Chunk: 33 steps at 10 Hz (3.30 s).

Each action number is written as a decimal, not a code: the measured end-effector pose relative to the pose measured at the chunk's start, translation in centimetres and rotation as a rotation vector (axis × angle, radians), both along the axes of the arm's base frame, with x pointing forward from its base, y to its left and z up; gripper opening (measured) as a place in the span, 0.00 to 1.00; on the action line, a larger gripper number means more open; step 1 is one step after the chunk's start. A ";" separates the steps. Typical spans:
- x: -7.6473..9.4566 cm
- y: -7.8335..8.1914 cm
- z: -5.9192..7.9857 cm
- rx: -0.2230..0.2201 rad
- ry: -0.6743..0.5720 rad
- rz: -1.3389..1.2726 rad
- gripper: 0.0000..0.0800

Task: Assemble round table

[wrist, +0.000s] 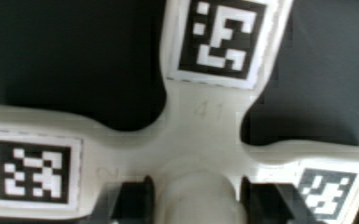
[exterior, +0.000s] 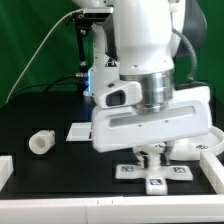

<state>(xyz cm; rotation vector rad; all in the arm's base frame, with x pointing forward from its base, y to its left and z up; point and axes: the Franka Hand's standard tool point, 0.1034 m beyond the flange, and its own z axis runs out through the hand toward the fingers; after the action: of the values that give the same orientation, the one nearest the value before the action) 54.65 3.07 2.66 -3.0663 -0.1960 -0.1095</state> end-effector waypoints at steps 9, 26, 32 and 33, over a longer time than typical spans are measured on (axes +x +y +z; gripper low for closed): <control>-3.6 -6.2 3.5 -0.034 0.006 0.038 0.28; -14.4 -9.0 -1.2 -0.043 0.016 0.104 0.39; -13.1 -3.1 4.6 -0.038 0.020 0.052 0.81; -13.2 -0.1 4.6 -0.031 0.020 0.028 0.81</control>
Offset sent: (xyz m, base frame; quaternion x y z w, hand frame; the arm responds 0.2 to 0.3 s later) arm 0.0000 0.0000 0.0000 0.0000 0.0000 0.0000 1.0000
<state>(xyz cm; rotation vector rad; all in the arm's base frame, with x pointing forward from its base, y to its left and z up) 41.49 2.94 7.31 -3.0926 -0.2411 -0.0753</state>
